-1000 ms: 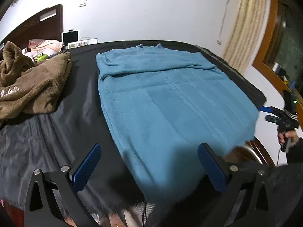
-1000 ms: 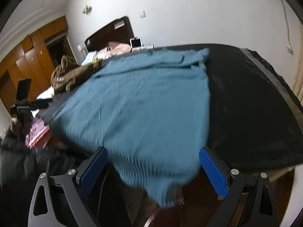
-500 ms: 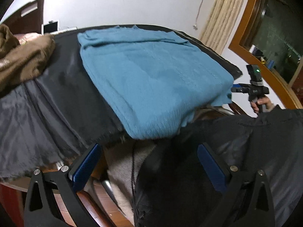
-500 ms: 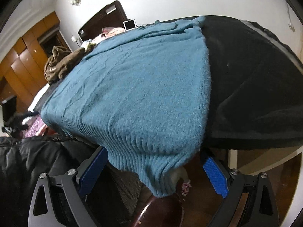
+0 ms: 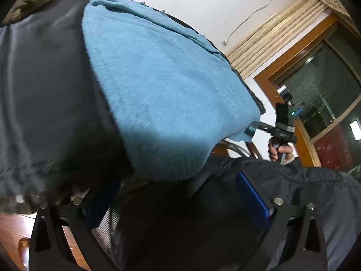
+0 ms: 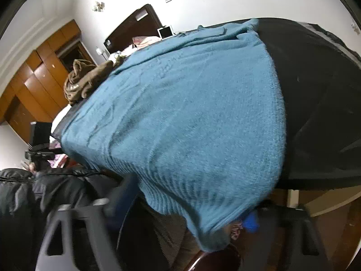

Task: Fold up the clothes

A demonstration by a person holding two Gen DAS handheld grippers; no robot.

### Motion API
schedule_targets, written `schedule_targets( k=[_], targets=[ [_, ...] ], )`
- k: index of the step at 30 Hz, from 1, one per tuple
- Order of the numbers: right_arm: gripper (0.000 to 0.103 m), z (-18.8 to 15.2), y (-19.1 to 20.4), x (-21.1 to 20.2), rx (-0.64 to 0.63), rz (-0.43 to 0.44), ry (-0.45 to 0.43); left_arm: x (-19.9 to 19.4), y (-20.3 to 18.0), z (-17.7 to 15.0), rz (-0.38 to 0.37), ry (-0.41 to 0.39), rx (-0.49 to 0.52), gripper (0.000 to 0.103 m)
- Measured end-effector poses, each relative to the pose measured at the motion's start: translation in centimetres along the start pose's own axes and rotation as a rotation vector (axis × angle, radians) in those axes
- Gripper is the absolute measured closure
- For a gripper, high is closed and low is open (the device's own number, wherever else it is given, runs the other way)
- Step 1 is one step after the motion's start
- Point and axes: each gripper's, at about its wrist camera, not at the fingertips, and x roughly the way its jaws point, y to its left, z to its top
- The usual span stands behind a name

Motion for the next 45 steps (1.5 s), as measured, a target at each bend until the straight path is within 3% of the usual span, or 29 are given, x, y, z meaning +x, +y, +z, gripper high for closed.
schedule_targets(
  k=[4,6,7,9,10,11,17,19,24,30,33,35,41,45],
  targets=[
    [0.067,-0.3,0.4,-0.3,-0.027,0.021,-0.004,0.8,-0.7,0.4,-0.021,-0.003,-0.001,0.001],
    [0.074,-0.5,0.9,-0.6,-0.053,0.032,-0.011,1.1,-1.1,0.5,-0.025,0.000,0.001,0.001],
    [0.078,-0.6,1.1,-0.7,-0.066,0.038,-0.014,1.2,-1.2,0.5,-0.029,0.005,0.003,0.005],
    [0.079,-0.7,1.6,-1.4,-0.093,0.071,-0.043,1.4,-1.5,0.6,-0.045,0.025,0.008,0.023],
    [0.079,-0.8,1.8,-1.9,-0.104,0.093,-0.062,1.6,-1.8,0.5,-0.053,0.038,0.013,0.040],
    [0.079,-0.8,1.9,-2.4,-0.110,0.110,-0.079,1.7,-2.1,0.4,-0.048,0.049,0.020,0.050],
    [0.079,0.4,2.8,-4.8,-0.112,0.184,-0.188,1.3,-4.2,0.5,0.005,0.048,0.072,0.076],
    [0.079,0.7,3.1,-5.2,-0.106,0.209,-0.218,0.7,-4.9,0.7,0.009,0.023,0.084,0.079],
    [0.079,1.5,3.3,-6.0,-0.082,0.267,-0.277,-0.2,-5.7,1.7,0.015,-0.028,0.087,0.079],
    [0.079,1.9,3.1,-5.5,-0.073,0.246,-0.268,-0.4,-6.0,3.3,0.054,-0.077,0.066,0.078],
    [0.079,1.7,2.6,-5.2,-0.055,0.236,-0.262,-0.5,-6.2,4.1,0.073,-0.102,0.055,0.061],
    [0.079,1.6,2.4,-5.2,-0.050,0.231,-0.260,-0.6,-6.1,4.3,0.087,-0.110,0.048,0.040],
    [0.079,1.4,2.0,-5.0,-0.042,0.216,-0.250,-0.7,-5.5,4.5,0.129,-0.129,0.024,0.036],
    [0.079,1.3,2.6,-4.6,-0.070,0.212,-0.224,-0.3,-6.3,3.7,0.118,-0.085,0.084,0.036]
  ],
)
